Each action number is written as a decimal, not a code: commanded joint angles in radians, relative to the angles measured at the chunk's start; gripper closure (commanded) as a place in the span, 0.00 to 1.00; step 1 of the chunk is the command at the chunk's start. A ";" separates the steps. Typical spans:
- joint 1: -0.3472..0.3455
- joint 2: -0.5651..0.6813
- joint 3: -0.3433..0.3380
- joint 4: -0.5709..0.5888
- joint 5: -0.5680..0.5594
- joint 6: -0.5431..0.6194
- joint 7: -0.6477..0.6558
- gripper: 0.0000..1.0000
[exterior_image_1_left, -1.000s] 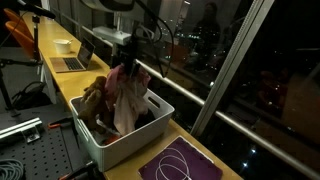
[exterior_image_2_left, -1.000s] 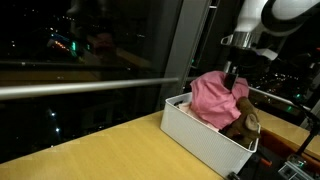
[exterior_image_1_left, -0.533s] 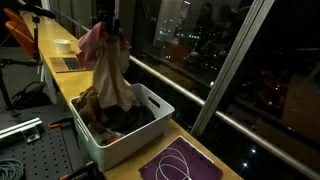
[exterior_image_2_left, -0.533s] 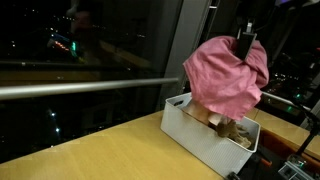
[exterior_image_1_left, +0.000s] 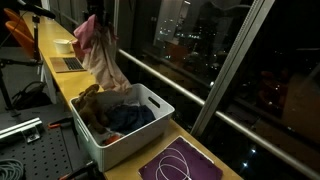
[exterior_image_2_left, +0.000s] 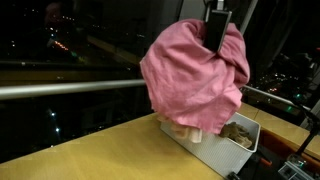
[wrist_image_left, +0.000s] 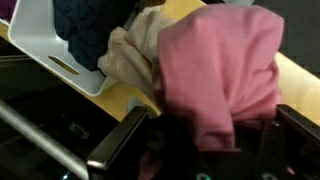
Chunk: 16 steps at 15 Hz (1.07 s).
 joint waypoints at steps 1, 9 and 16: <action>0.072 0.167 0.001 0.189 -0.016 -0.063 0.013 1.00; 0.109 0.257 -0.047 0.265 0.017 -0.072 -0.016 1.00; 0.071 0.245 -0.076 0.212 0.028 -0.050 -0.016 0.75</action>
